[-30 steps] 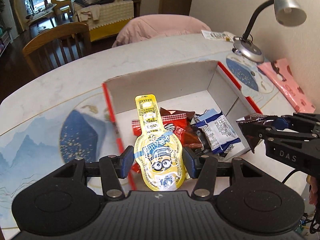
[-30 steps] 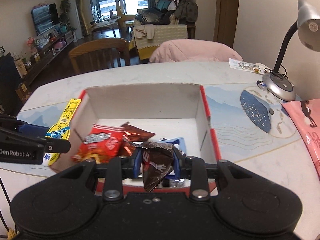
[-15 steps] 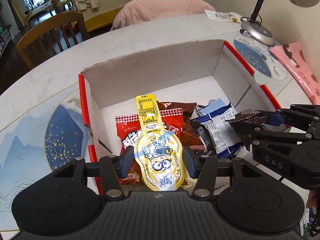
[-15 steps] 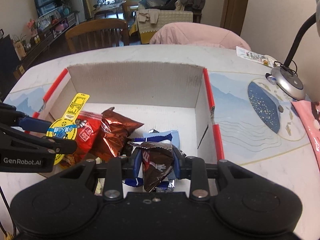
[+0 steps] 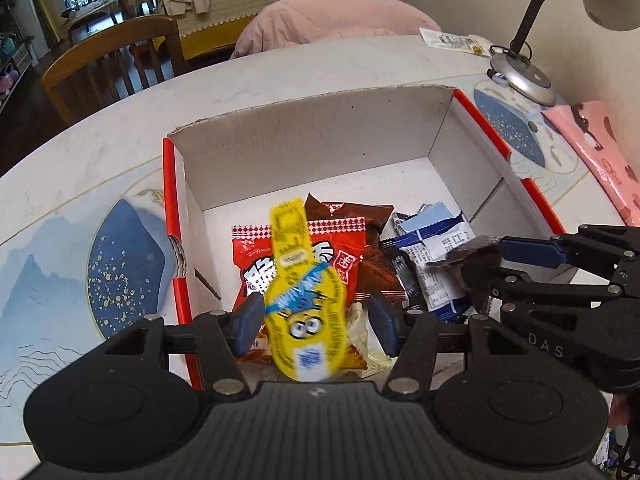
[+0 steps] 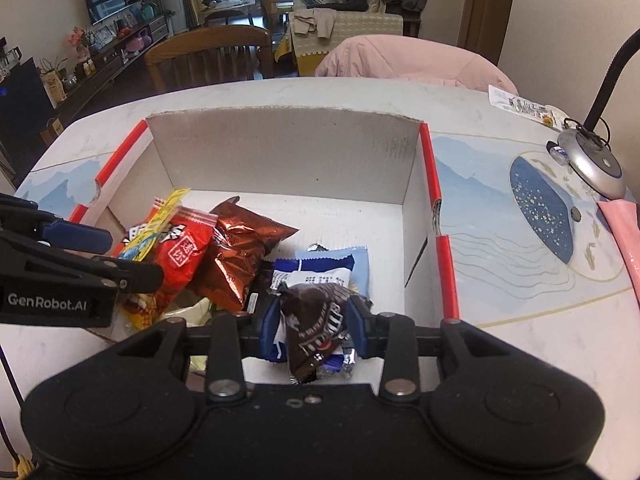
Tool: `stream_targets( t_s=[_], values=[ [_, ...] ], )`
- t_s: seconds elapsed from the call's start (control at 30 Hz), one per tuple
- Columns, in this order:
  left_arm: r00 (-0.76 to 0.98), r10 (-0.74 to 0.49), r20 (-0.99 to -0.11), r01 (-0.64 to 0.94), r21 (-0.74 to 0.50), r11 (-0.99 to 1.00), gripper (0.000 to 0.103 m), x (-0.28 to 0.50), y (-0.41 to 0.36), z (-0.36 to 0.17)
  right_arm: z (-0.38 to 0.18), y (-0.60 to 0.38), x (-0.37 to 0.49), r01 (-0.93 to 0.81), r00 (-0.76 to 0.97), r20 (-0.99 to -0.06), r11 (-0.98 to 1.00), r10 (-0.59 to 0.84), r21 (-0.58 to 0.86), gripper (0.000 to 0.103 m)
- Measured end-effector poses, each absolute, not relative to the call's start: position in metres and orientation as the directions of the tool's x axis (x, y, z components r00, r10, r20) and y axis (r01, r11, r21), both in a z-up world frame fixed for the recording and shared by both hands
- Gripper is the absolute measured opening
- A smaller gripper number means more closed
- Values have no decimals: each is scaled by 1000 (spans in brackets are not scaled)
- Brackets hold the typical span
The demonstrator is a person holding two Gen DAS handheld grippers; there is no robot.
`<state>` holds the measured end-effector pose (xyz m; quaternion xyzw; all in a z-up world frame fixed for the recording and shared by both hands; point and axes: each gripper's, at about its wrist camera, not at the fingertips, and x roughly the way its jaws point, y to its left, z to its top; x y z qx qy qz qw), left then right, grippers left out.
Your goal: Organize snacks
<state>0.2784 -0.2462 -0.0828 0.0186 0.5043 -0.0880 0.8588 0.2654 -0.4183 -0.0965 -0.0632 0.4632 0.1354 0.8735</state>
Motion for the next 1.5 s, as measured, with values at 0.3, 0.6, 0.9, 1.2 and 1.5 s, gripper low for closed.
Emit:
stream_targets(
  t_s=[0.3,0.6,0.9,1.2,1.5],
  values=[
    [525,-188,-830,192,-100,976,62,257,-231,-61,-67,-414,245,-273,581,-787,961,208,52,61],
    [585,-222,-780,216,-113,970,63,226,-210,-33,-34,-404,213,-272,643,-725,958,248,87,78],
    [636,-260,-726,241,-133,961,73,195,-193,-11,-7,-388,174,-304,719,-638,950,276,69,96],
    [652,-285,-703,262,-144,954,82,167,-185,-2,4,-382,144,-278,767,-588,959,257,55,103],
    [670,-291,-683,249,-162,955,90,146,-179,4,1,-390,131,-187,798,-557,974,228,132,103]
  ],
)
